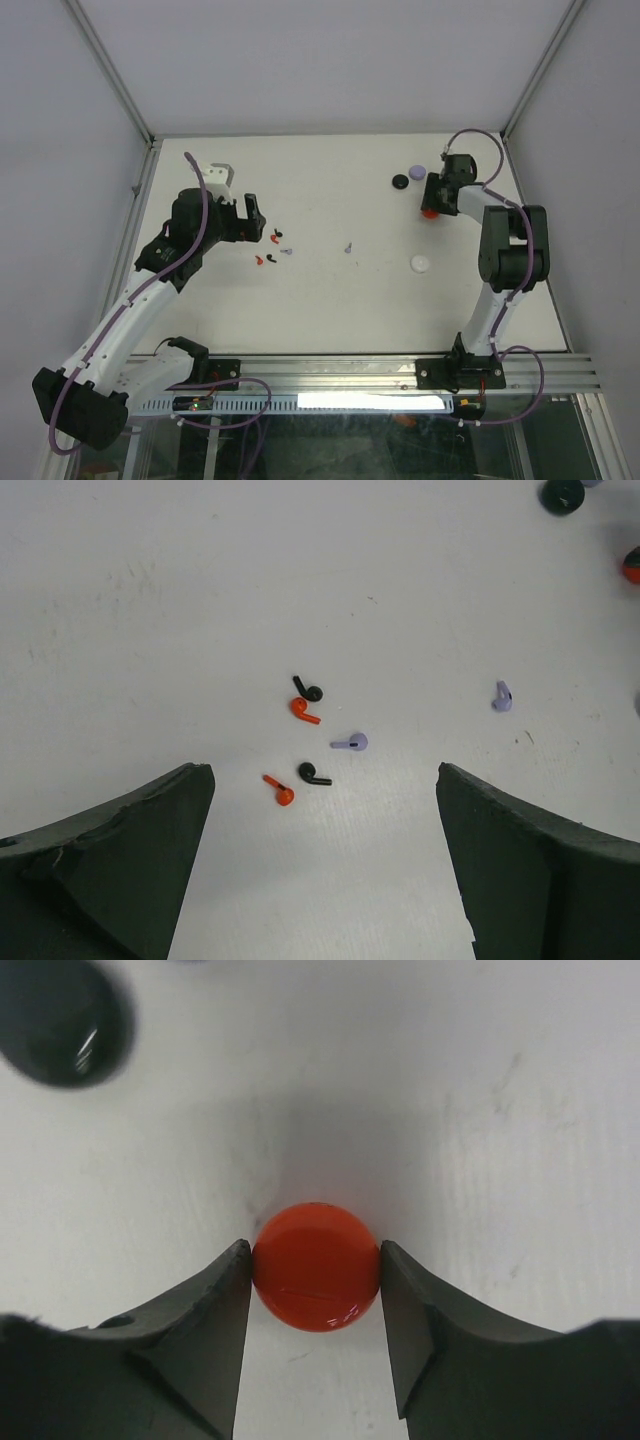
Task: Insert the wireless bluetooth earbuds into the charging case
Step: Pick up the charging case at the center of the board.
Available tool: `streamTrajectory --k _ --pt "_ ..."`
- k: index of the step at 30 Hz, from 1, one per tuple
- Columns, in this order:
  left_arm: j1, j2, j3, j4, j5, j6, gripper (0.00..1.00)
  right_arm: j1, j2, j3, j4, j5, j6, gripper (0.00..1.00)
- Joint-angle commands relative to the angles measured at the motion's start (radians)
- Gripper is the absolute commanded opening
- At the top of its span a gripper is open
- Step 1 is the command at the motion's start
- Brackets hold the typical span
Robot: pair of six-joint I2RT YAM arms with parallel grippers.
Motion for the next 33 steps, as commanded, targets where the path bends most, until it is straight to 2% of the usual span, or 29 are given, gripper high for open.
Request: streamTrajectory --k 1,9,18,24,28,33 --pt "0.015 0.006 0.01 0.04 0.069 -0.004 0.99 0.084 -0.141 -0.058 0.017 -0.029 -0.059 0.38" --pt "0.014 0.059 0.05 0.031 0.212 -0.044 0.98 0.266 -0.293 -0.14 0.061 -0.185 -0.168 0.38" --pt "0.014 0.114 0.089 0.038 0.411 -0.119 0.95 0.437 -0.442 -0.168 0.054 -0.429 -0.421 0.37" --pt "0.013 0.176 0.072 0.103 0.572 -0.19 0.88 0.548 -0.504 -0.174 0.012 -0.567 -0.599 0.38" --pt "0.009 0.221 0.056 0.166 0.664 -0.238 0.83 0.615 -0.531 -0.166 -0.015 -0.605 -0.729 0.39" --pt "-0.001 0.254 0.031 0.24 0.742 -0.287 0.76 0.686 -0.537 -0.119 -0.054 -0.586 -0.802 0.4"
